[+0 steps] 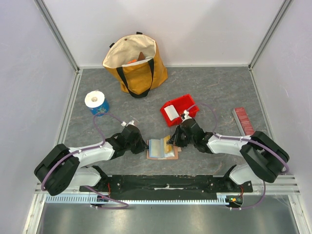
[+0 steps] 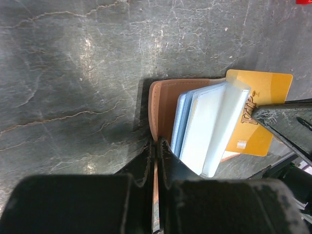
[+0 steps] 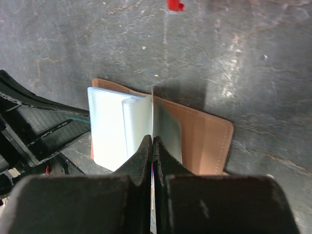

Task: Put the credit cards into the card holder
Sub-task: Insert the credit card into the card holder.

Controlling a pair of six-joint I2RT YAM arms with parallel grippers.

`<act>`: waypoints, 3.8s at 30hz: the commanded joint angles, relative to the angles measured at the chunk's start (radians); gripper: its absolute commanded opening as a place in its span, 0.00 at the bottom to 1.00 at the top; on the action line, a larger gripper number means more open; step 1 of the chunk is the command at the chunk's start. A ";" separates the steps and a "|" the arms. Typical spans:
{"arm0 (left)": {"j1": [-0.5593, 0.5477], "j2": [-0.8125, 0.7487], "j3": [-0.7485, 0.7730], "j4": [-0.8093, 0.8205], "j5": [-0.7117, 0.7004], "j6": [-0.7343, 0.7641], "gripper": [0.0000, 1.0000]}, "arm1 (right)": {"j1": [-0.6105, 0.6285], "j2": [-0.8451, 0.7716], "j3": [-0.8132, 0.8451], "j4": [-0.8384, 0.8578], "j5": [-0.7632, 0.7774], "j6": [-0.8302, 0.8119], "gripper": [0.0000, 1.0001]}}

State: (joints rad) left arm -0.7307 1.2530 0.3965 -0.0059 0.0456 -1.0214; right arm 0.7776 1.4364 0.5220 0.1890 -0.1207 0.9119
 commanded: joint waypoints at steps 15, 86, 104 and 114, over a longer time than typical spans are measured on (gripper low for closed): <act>-0.003 0.046 -0.050 0.040 -0.029 -0.062 0.02 | 0.029 -0.056 0.188 0.034 -0.176 -0.103 0.00; -0.007 0.039 -0.076 0.098 -0.009 -0.144 0.02 | -0.001 0.159 -0.235 0.570 -0.106 0.222 0.00; -0.010 0.023 -0.108 0.127 -0.001 -0.157 0.02 | -0.003 0.163 -0.206 0.555 -0.039 0.219 0.00; -0.016 0.020 -0.122 0.173 -0.015 -0.206 0.02 | 0.052 0.196 -0.202 0.558 -0.066 0.255 0.02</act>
State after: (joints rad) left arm -0.7307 1.2606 0.3023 0.1917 0.0540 -1.1851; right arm 0.7856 1.6032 0.3073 0.7853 -0.1974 1.1645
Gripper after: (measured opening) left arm 0.033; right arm 0.008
